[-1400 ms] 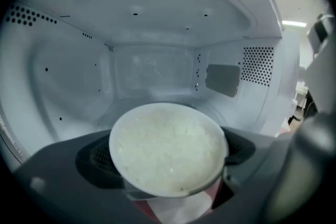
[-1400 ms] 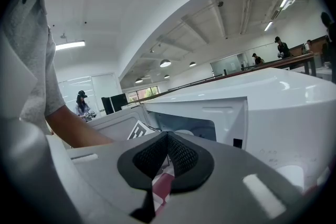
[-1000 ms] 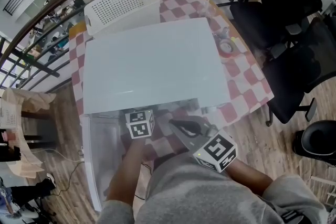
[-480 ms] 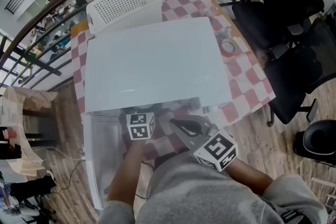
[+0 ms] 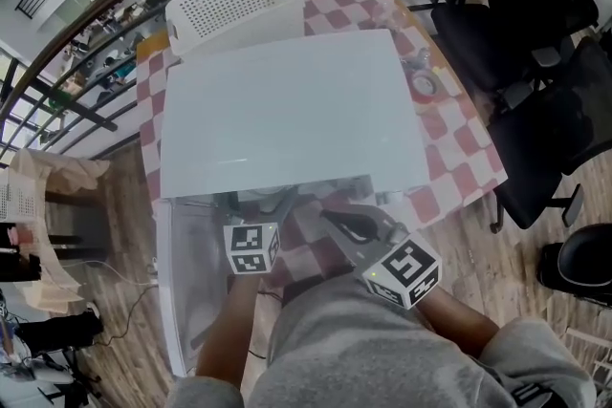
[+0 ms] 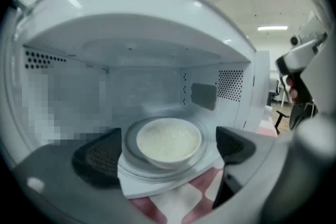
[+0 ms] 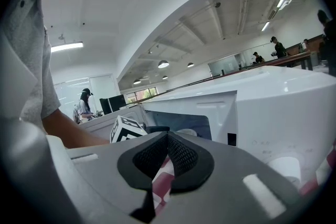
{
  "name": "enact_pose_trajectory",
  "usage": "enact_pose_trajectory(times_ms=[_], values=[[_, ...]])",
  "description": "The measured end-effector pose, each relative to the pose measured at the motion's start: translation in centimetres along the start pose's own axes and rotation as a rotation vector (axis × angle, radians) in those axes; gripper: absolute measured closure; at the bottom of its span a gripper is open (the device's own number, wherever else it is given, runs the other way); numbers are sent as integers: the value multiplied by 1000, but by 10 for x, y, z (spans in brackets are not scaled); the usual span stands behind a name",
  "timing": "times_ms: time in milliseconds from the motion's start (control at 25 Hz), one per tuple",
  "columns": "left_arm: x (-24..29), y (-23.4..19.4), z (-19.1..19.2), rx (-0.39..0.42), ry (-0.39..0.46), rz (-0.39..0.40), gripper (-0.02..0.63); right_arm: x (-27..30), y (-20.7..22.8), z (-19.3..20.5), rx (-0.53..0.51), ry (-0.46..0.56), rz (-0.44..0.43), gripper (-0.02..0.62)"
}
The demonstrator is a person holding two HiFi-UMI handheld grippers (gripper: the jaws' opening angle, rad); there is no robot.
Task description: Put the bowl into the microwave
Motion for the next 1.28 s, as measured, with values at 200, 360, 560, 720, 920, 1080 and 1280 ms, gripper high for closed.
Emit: enact_pose_trajectory(times_ms=[200, 360, 560, 720, 920, 1080, 1280], values=[[-42, 10, 0, -70, 82, -23, 58, -3, 8, -4, 3, 19, 30, 598], [-77, 24, -2, -110, 151, -25, 88, -9, 9, -7, 6, 37, 58, 598], [-105, 49, -18, -77, 215, 48, 189, -20, 7, -11, 11, 54, 97, 598], [-122, 71, -33, -38, 246, 123, 389, -28, 2, -14, 11, 67, 132, 598], [-143, 92, -44, 15, 240, 182, 594, -43, -5, -20, 23, 86, 174, 598], [-162, 101, -47, -6, 263, 208, 595, -60, -11, -24, 16, 104, 212, 598], [-185, 102, -36, -33, 279, 199, 595, -82, -24, -24, -8, 114, 268, 598]])
Point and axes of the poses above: the fingertips, and each gripper's own axes: x forward along the fingers, y to its right, z out of its underside, the point moved 2 cm from there along -x, backward along the fingers, and after that the axes turned 13 degrees about z, right-handed, at the moved point
